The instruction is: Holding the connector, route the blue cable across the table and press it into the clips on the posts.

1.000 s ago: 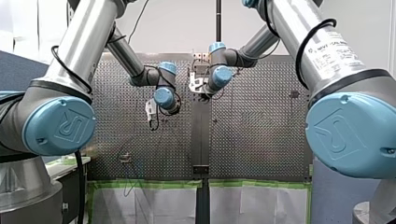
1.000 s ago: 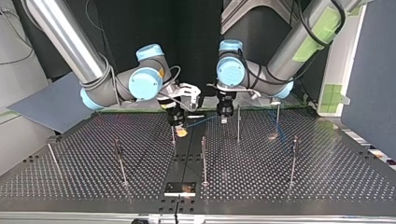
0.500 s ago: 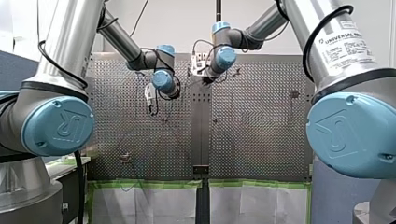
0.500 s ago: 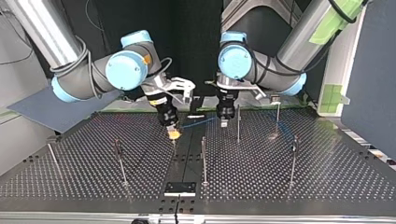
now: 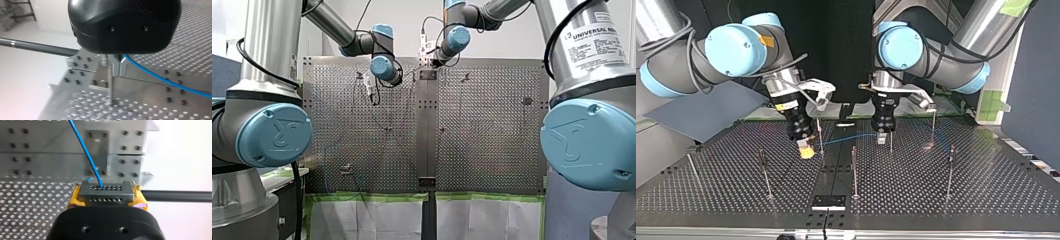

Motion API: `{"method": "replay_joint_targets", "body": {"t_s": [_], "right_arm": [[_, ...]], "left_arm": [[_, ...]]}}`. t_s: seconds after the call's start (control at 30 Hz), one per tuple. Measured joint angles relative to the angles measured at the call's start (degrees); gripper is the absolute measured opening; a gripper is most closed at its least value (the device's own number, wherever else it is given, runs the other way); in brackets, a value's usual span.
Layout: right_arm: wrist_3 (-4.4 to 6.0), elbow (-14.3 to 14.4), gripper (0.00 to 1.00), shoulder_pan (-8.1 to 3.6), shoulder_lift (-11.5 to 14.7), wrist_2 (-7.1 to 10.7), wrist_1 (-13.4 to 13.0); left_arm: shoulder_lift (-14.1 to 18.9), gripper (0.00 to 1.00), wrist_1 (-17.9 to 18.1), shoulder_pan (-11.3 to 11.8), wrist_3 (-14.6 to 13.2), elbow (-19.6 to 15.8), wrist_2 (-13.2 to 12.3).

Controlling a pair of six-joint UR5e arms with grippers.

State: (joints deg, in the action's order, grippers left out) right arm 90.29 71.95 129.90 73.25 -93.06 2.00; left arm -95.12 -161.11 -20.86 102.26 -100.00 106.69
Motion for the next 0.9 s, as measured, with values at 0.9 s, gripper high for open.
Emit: {"method": "replay_joint_targets", "body": {"t_s": [0.9], "right_arm": [[-0.26,2.3,0.00,-1.15,-1.3,0.27,-0.5]], "left_arm": [[-2.8,0.00,7.1,2.4,1.9,0.2,-5.0]]}}
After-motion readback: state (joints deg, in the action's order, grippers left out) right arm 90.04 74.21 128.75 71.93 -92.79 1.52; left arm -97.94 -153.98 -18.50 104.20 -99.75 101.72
